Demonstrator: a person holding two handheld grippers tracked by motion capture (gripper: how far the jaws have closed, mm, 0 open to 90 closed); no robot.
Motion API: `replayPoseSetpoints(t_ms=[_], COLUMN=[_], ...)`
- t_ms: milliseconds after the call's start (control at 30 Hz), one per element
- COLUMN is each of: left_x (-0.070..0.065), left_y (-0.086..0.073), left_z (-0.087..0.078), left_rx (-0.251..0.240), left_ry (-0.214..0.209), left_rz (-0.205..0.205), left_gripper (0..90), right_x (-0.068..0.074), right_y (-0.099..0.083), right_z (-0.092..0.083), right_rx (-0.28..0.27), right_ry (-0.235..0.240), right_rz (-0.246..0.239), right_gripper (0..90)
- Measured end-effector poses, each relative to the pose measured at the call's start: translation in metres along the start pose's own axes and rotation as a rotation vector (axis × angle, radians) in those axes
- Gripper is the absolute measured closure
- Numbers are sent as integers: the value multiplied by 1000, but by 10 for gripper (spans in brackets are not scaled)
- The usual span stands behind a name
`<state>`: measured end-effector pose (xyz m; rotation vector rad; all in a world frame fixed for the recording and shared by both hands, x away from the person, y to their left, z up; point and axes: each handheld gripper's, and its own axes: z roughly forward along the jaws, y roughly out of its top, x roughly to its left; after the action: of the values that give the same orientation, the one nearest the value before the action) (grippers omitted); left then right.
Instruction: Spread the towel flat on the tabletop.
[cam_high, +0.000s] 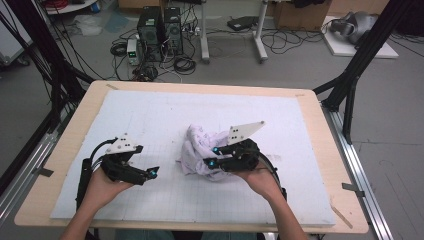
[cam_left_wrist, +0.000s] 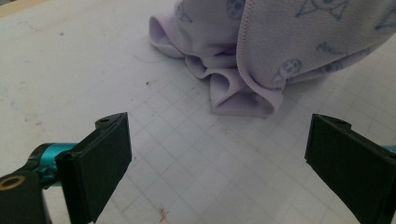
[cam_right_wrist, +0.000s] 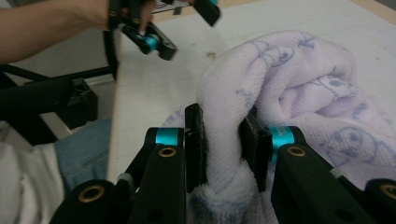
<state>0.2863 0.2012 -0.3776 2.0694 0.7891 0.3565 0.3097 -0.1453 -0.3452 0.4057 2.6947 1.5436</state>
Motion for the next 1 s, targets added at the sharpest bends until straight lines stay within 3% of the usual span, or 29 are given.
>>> replayPoseSetpoints(t_ms=[100, 133, 167, 200, 267, 333, 433, 467, 533, 567, 633, 767, 833, 867, 900, 933, 1000], left_x=[-4, -6, -6, -8, -10, -12, -12, -13, -13, -14, -16, -21, -25, -25, -25, -25, -26], left_y=[4, 8, 8, 11, 15, 23, 27, 30, 31, 33, 35, 36, 35, 34, 33, 33, 31], left_z=[8, 16, 16, 20, 29, 44, 53, 62, 68, 73, 85, 107, 115, 117, 116, 112, 103], left_rx=[-3, 3, 3, 3, -5, -5, -6, -10, -11, -3, 15, 53, 95, 100, 98, 94, 82], left_ry=[-18, -32, -32, -40, -57, -85, -112, -149, -170, -186, -205, -241, -239, -242, -244, -233, -222], left_rz=[8, 20, 20, 23, 28, 39, 48, 40, 35, 38, 44, 88, 113, 116, 121, 134, 142], left_gripper=[82, 89, 97, 110, 121, 148, 191, 211, 265, 265, 354, 604, 733, 733, 807, 819, 825], right_x=[5, 2, 2, -1, -2, -4, -13, -17, -24, -24, -36, -49, -52, -52, -52, -50, -48], right_y=[-9, -19, -19, -26, -27, -27, -29, -31, -36, -36, -47, -57, -60, -60, -61, -62, -61], right_z=[5, 9, 9, 10, 7, -11, -25, -27, -24, -24, -13, 4, 9, 9, 13, 15, 16], right_rx=[37, 81, 81, 85, 74, 17, 0, 7, 44, 44, 93, 191, 196, 196, 210, 213, 211], right_ry=[5, -5, -5, 0, -3, -56, -132, -150, -196, -196, -205, -210, -189, -189, -168, -150, -139], right_rz=[-2, 19, 19, 56, 58, 58, 84, 96, 89, 89, 121, 152, 184, 184, 180, 174, 156], right_gripper=[737, 667, 667, 530, 501, 438, 388, 383, 348, 348, 339, 337, 399, 399, 507, 572, 616])
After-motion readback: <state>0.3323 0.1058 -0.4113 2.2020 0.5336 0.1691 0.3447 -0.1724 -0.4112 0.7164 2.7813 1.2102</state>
